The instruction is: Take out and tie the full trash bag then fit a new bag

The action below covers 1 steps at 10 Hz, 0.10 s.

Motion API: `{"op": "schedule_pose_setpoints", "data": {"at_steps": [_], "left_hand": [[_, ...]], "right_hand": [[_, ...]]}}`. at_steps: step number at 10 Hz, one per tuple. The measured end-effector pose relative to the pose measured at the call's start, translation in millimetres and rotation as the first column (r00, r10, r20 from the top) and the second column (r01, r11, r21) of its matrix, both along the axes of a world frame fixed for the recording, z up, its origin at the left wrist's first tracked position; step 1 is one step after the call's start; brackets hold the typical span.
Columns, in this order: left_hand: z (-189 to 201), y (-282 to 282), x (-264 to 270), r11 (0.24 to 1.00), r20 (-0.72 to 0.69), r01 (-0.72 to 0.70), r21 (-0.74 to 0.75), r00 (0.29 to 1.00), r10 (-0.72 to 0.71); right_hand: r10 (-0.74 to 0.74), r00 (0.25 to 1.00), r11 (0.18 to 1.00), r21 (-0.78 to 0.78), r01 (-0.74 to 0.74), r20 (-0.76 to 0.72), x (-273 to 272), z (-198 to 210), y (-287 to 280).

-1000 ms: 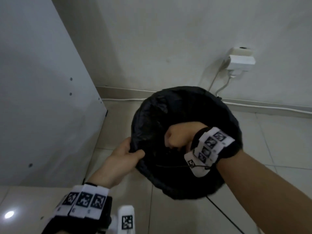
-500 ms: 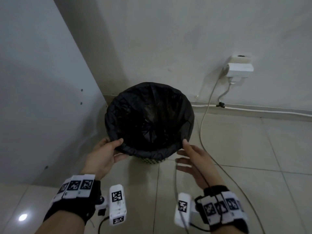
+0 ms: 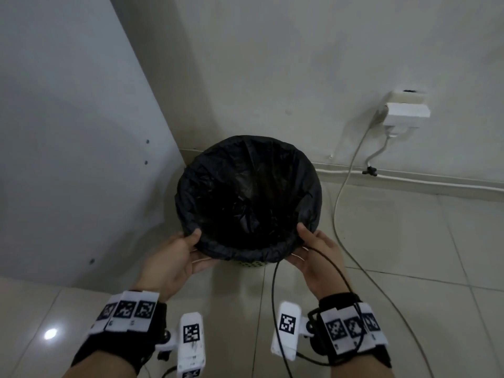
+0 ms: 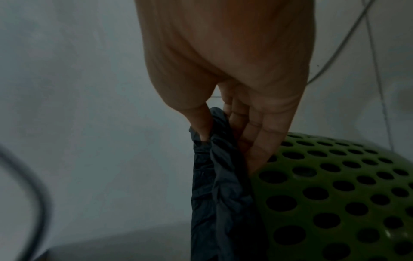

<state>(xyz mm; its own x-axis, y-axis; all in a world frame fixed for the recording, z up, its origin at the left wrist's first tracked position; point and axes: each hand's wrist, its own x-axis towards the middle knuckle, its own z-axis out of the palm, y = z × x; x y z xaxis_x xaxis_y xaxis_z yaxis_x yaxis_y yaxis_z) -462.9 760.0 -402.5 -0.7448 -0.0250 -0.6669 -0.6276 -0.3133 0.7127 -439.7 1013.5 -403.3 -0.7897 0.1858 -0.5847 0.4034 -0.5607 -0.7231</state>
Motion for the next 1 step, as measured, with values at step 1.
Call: {"op": "schedule_pose_setpoints", "data": {"at_steps": [1], "left_hand": [[7.6,-7.6,7.6,0.976,0.067,0.109,-0.190,0.993,-0.098]], "right_hand": [[0.042,0.993,0.990,0.128,-0.057,0.114,4.9,6.9,2.9]]}}
